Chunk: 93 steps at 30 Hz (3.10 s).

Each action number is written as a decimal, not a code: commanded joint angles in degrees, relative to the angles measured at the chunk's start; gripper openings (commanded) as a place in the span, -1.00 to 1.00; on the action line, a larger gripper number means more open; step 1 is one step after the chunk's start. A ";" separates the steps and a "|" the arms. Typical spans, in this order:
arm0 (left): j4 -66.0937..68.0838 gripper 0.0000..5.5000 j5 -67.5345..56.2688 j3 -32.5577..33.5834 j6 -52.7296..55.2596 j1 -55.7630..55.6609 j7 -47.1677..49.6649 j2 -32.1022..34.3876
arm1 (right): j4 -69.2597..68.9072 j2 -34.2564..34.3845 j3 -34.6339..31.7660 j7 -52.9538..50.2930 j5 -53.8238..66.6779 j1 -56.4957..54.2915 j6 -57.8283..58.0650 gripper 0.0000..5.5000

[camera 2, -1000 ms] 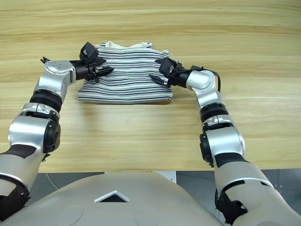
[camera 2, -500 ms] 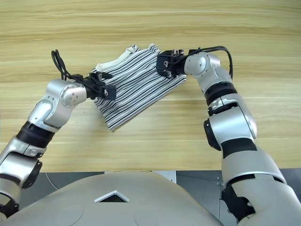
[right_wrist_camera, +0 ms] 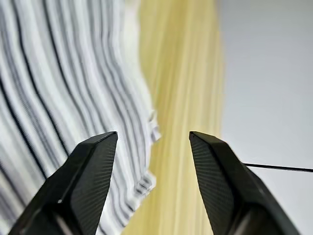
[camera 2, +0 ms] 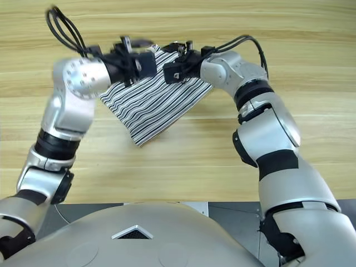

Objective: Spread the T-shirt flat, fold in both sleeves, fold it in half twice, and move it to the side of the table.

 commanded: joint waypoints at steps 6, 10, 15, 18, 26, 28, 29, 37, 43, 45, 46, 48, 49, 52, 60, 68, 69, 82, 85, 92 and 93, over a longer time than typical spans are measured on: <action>38.86 -0.14 -4.01 2.38 -7.96 -13.01 12.13 1.14 | -2.65 -5.29 -6.34 1.25 5.44 2.01 -0.10 -0.01; 55.17 -0.14 -8.63 3.64 -16.59 -15.43 12.75 -2.47 | -7.89 -5.70 -8.15 7.06 10.13 9.14 -2.53 -0.01; 65.60 -0.14 -15.53 7.20 -20.25 -15.80 7.81 -6.46 | -18.39 -7.10 -7.36 17.63 14.34 17.91 0.31 -0.01; 68.27 -0.14 -16.39 7.29 -20.96 -15.38 7.39 -6.68 | -22.63 -7.70 -6.42 22.97 14.56 20.91 4.01 -0.01; 68.28 -0.14 -13.74 3.32 -21.86 -10.22 7.31 -4.13 | -17.14 -5.70 -3.58 22.15 8.81 17.90 10.41 -0.01; 63.42 -0.14 -12.45 0.81 -22.18 -6.52 6.51 -3.52 | -14.27 -5.54 -1.52 20.40 5.58 16.19 10.89 -0.01; 59.67 -0.14 -12.04 -0.37 -21.81 -4.50 5.94 -3.07 | -13.14 -5.64 -0.49 19.48 4.11 15.49 10.85 -0.01; 9.63 -0.14 -7.32 -7.52 -5.30 15.08 0.01 4.51 | -12.57 -11.53 1.93 29.06 6.17 15.64 2.00 -0.01; -3.08 -0.14 -6.21 -9.53 3.38 19.63 -2.69 6.62 | -21.22 -13.62 0.36 40.63 15.91 20.11 0.36 -0.01; -3.52 -0.14 -6.28 -9.62 4.60 19.86 -2.59 7.05 | -24.95 -14.65 0.18 43.11 17.94 22.01 1.14 -0.01; -3.64 -0.14 -6.23 -9.65 4.94 19.96 -2.37 7.32 | -26.99 -15.13 0.07 44.13 19.01 23.09 1.71 -0.01; -4.23 -0.14 -6.40 -9.82 5.45 20.23 -2.50 7.80 | -30.14 -15.91 -0.20 45.02 20.10 24.56 2.68 -0.01; -5.06 -0.14 -6.61 -9.84 6.01 20.56 -2.66 7.94 | -31.38 -16.14 -0.54 44.69 20.20 24.98 3.17 -0.01; -10.66 -0.14 -6.09 -10.34 8.07 22.66 -2.82 8.63 | -33.12 -15.47 -2.41 41.03 19.24 24.01 4.79 -0.01; -22.29 -0.14 -5.20 -10.89 12.56 24.47 -4.50 11.21 | -31.77 -14.93 -3.53 36.23 15.67 20.07 5.38 -0.01; -22.19 -0.14 -7.29 -7.64 11.87 20.36 -3.24 11.54 | -36.87 -15.81 -4.36 39.62 20.29 21.92 4.88 -0.01; -23.15 -0.14 -8.97 -5.81 11.60 19.18 -3.25 11.05 | -39.39 -16.52 -5.04 41.00 22.60 22.77 5.54 -0.01; 11.34 0.37 24.75 1.46 -69.69 26.31 44.56 46.75 | -65.55 -34.26 -18.06 44.06 29.90 56.14 -1.32 0.00; 13.97 0.40 35.37 -3.81 -72.75 24.03 55.82 47.44 | -61.68 -32.34 -16.19 40.72 21.66 56.23 -8.50 0.00; 21.66 0.70 42.09 -12.63 -77.76 20.54 65.98 43.76 | -54.48 -30.33 -14.52 29.50 8.78 53.10 -18.30 0.26; 22.32 0.70 42.00 -13.49 -77.90 19.96 66.11 43.13 | -54.20 -29.90 -14.09 28.15 7.01 52.67 -19.28 0.26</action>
